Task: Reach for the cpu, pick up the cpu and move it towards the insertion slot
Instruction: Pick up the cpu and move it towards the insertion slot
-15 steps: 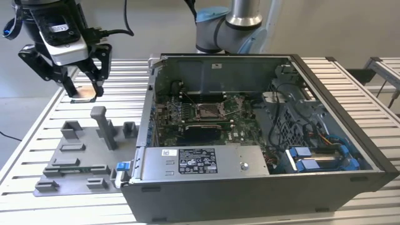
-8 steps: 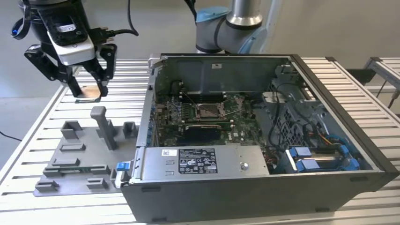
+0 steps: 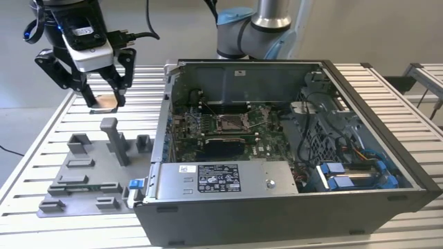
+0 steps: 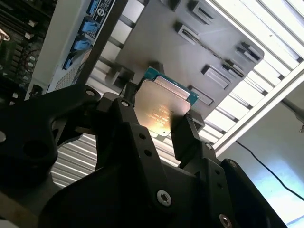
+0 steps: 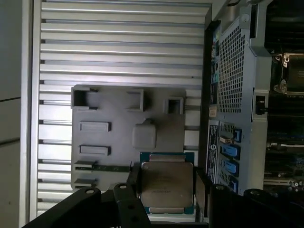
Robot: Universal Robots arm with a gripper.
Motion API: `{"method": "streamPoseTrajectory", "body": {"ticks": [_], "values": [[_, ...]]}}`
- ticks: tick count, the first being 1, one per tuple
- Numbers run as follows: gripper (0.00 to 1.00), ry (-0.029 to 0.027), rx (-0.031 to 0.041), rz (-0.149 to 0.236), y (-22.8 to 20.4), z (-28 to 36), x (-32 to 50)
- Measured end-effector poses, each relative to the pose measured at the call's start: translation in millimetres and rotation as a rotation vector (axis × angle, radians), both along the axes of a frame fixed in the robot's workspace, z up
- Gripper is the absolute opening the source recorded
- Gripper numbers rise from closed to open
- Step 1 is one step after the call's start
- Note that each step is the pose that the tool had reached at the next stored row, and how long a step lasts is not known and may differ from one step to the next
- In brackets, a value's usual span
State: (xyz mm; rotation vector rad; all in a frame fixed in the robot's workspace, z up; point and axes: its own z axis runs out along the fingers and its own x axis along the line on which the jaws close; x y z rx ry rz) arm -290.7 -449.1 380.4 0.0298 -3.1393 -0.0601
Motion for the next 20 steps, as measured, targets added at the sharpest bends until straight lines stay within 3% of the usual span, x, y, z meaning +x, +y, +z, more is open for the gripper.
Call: {"method": "streamPoseTrajectory", "body": {"ticks": [14,20], "values": [[0.00,0.0000,0.0000,0.000,0.2,0.0,15.6],[0.00,0.0001,0.0000,0.000,0.3,0.0,27.5]]}}
